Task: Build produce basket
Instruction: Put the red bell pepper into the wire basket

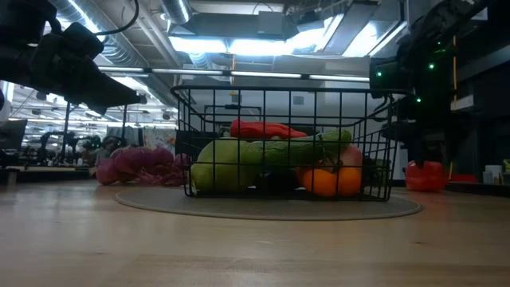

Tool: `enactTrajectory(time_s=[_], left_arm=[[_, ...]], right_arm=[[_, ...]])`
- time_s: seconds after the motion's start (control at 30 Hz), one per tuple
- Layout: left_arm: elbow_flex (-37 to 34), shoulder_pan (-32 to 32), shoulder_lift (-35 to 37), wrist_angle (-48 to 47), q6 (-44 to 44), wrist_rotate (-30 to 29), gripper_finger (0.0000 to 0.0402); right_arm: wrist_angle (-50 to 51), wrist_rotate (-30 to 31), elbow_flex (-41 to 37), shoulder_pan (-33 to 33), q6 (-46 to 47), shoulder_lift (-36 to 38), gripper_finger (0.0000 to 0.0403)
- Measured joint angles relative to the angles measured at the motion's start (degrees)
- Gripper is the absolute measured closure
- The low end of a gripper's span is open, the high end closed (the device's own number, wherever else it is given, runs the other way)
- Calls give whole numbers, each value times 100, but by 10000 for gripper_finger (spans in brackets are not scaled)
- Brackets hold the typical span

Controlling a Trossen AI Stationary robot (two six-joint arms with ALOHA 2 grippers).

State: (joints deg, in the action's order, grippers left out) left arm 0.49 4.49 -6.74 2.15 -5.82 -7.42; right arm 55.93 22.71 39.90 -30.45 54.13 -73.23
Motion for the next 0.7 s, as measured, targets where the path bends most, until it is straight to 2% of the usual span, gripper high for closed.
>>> enactTrajectory(time_s=[0.2,0.5,0.7], left_arm=[[2,0,0,0,1,1,305],[1,-1,0,1,0,0,305],[1,-2,0,0,0,1,305]], right_arm=[[-541,-319,0,99,-647,0,81],[-1057,6,0,98,-665,0,81],[-1289,-370,2,100,-508,0,81]])
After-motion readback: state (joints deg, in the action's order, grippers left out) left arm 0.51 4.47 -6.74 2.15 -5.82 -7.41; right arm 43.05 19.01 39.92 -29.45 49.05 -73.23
